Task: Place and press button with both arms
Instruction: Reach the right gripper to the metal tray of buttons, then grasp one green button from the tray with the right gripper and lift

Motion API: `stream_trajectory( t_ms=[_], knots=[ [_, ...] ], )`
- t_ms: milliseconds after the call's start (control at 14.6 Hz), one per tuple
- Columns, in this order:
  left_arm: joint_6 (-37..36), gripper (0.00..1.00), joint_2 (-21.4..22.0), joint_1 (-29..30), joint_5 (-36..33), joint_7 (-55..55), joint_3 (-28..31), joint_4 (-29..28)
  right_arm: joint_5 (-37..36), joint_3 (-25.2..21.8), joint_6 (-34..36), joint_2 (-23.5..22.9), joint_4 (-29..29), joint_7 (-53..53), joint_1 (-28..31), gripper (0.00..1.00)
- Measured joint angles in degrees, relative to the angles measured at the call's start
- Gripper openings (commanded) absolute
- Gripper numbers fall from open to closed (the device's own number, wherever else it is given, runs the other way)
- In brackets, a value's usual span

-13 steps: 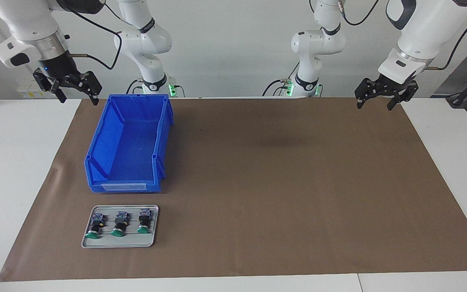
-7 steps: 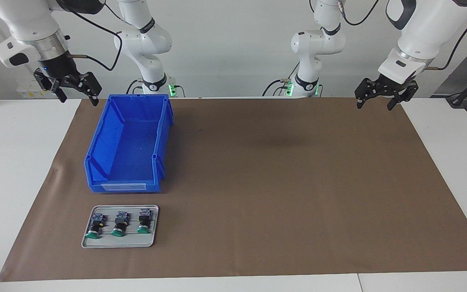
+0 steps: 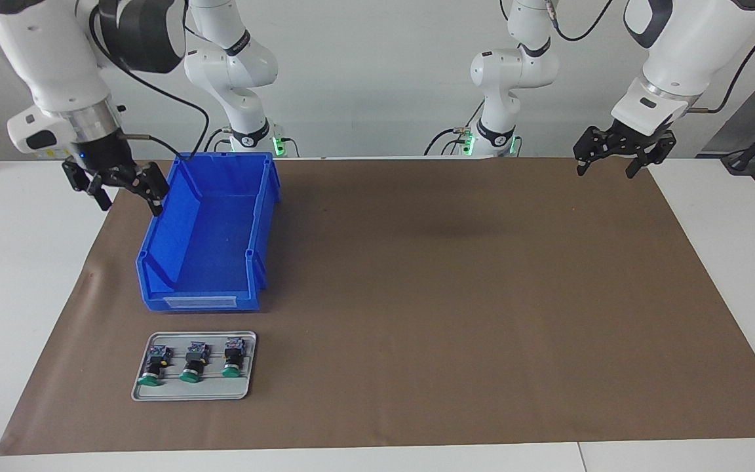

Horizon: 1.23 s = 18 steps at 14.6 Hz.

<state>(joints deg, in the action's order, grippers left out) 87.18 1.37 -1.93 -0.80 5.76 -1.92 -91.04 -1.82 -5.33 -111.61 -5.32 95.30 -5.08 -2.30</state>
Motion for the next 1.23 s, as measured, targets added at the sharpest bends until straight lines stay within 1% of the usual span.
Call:
stream_trajectory(
  t_ms=[137,273,410,546,683,820,1024,1229],
  knots=[
    [0.0,1.0,0.0,0.0,0.0,0.0,0.0,0.0,0.2,0.63,-8.02,-7.23,-1.27,0.0,-0.04,1.0],
    [0.0,1.0,0.0,0.0,0.0,0.0,0.0,0.0,1.09,1.05,-14.2,-14.95,-4.43,0.0,-0.04,1.0],
    [0.0,1.0,0.0,0.0,0.0,0.0,0.0,0.0,3.02,1.36,-17.84,-21.21,-7.92,0.0,0.06,1.0],
    [0.0,1.0,0.0,0.0,0.0,0.0,0.0,0.0,5.53,1.74,-21.12,-25.48,-9.5,0.69,0.26,1.0],
    [0.0,1.0,0.0,0.0,0.0,0.0,0.0,0.0,6.53,1.84,-24.22,-28.54,-9.63,3.28,0.28,1.0],
    [0.0,1.0,0.0,0.0,0.0,0.0,0.0,0.0,6.88,1.84,-25.68,-30.2,-9.43,4.54,0.29,1.0],
    [0.0,1.0,0.0,0.0,0.0,0.0,0.0,0.0,7.0,1.88,-26.79,-30.6,-8.32,4.81,0.29,0.99],
    [0.0,1.0,0.0,0.0,0.0,0.0,0.0,0.0,7.05,1.9,-26.8,-30.63,-5.81,5.61,0.31,0.96]
  ],
)
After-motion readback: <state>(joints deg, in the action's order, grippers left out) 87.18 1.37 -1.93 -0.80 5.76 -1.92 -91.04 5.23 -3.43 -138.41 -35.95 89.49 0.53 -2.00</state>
